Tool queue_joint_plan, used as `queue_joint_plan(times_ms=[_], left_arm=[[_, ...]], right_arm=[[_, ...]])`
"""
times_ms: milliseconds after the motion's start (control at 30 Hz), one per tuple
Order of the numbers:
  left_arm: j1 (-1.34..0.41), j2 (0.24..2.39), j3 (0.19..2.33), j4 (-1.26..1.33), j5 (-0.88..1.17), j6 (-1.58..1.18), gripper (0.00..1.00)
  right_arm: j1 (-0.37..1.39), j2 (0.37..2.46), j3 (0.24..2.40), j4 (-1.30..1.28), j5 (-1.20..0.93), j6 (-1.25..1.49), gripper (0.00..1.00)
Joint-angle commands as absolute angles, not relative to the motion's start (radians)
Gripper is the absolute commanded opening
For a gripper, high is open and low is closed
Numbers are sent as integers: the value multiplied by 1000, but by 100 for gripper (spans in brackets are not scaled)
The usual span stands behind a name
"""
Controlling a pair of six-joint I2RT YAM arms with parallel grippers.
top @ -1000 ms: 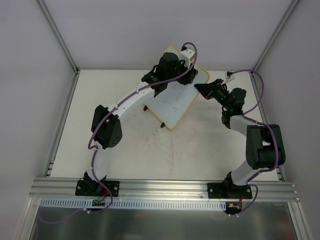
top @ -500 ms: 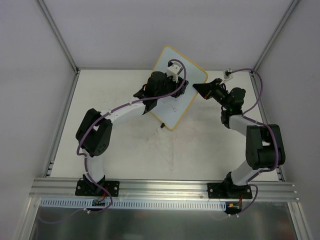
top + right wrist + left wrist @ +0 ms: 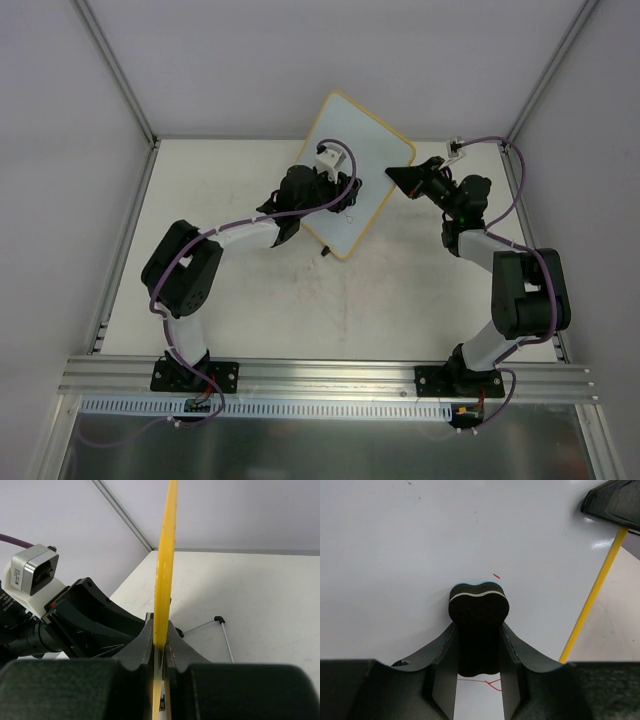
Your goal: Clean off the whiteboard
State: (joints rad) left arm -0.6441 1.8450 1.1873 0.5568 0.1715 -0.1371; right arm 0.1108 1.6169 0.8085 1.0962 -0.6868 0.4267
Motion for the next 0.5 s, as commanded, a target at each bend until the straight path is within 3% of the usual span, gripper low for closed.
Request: queue_joint_plan(times_ms=[0, 467], left_arm=[[-640, 1888, 1091, 455, 199, -167, 0], [-693, 1875, 829, 618, 163, -215, 0]], right_arm=[[184, 1591, 818, 1131, -896, 362, 0], [184, 1589, 819, 1129, -896, 364, 0]])
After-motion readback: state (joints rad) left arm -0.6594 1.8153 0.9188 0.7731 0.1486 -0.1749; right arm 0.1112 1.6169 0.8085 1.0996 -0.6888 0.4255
